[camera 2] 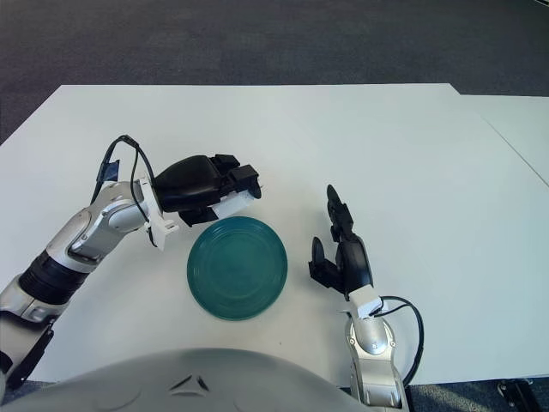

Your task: Put the charger into the plate.

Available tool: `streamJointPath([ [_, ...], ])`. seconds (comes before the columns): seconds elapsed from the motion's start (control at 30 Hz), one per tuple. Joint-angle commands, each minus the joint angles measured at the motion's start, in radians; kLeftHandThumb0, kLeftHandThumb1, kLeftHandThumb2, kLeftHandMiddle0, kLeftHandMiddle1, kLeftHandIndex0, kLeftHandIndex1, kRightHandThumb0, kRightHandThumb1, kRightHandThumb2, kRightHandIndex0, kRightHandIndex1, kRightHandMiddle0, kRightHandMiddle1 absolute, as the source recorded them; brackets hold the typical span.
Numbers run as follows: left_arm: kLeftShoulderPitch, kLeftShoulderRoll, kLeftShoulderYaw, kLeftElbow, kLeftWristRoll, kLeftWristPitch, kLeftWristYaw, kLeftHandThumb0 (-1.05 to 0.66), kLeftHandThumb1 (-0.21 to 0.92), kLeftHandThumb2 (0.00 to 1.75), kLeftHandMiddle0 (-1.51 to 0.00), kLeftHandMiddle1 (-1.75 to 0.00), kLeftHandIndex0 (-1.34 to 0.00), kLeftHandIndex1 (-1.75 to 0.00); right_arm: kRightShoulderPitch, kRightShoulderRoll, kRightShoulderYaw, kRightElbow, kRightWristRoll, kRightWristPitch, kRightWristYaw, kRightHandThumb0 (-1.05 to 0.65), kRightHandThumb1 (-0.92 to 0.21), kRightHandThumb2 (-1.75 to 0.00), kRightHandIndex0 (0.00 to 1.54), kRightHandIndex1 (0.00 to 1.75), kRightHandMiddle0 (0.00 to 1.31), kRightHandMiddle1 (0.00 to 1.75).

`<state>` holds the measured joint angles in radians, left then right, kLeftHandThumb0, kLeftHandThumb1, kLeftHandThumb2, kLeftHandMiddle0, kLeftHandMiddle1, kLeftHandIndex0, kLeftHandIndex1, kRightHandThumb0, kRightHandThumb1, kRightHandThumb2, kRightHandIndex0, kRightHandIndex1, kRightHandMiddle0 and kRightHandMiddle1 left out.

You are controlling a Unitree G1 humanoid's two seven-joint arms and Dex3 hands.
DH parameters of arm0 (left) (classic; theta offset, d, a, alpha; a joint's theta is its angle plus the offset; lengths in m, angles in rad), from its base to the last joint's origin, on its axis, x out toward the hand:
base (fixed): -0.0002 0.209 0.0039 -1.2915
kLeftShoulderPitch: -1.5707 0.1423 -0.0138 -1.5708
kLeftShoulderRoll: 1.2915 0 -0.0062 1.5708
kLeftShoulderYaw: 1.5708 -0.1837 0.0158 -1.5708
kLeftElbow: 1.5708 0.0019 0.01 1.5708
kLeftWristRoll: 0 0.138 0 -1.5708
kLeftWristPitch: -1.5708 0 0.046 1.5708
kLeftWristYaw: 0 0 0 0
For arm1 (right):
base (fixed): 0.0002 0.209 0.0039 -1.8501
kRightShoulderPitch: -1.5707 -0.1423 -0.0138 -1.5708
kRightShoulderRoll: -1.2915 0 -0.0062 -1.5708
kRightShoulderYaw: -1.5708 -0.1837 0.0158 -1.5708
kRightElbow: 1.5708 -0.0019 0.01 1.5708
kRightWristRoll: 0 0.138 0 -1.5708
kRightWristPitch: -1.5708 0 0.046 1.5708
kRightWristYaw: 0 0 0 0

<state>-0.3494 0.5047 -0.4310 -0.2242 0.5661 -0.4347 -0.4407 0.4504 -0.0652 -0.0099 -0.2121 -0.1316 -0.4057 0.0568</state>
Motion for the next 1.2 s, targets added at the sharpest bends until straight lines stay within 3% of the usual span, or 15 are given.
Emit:
streamJointPath([
  [0.0, 0.013, 0.006, -0.006, -0.023, -0.014, 0.007, -0.042, -0.01, 0.42, 1.2, -0.43, -1.74, -0.43, -1.73, -0.008, -0.002, 0.006, -0.012, -0.013, -0.008, -0.012, -0.99, -0.92, -1.0, 0.01, 0.0, 0.05, 0.05],
  [0.57, 0.043, -0.005, -0.085, -0.012, -0.119, 0.076, -0.252, -0.01, 0.44, 1.17, -0.42, -1.75, -0.41, -1.73, -0.016, -0.001, 0.027, -0.013, -0.029, 0.003, -0.035, -0.99, -0.92, -1.01, 0.01, 0.0, 0.04, 0.06],
  [0.87, 0.049, 0.015, -0.091, -0.009, -0.152, 0.066, -0.301, 0.0, 0.43, 1.18, -0.42, -1.75, -0.42, -1.73, -0.018, -0.003, 0.035, -0.013, -0.032, 0.005, -0.043, -0.99, -0.92, -1.01, 0.01, 0.0, 0.04, 0.06],
  [1.17, 0.09, 0.02, -0.097, -0.004, -0.126, 0.015, -0.276, 0.0, 0.41, 1.21, -0.43, -1.75, -0.43, -1.73, -0.021, -0.003, 0.038, -0.011, -0.036, 0.006, -0.048, -0.99, -0.92, -1.01, 0.01, 0.0, 0.04, 0.07],
])
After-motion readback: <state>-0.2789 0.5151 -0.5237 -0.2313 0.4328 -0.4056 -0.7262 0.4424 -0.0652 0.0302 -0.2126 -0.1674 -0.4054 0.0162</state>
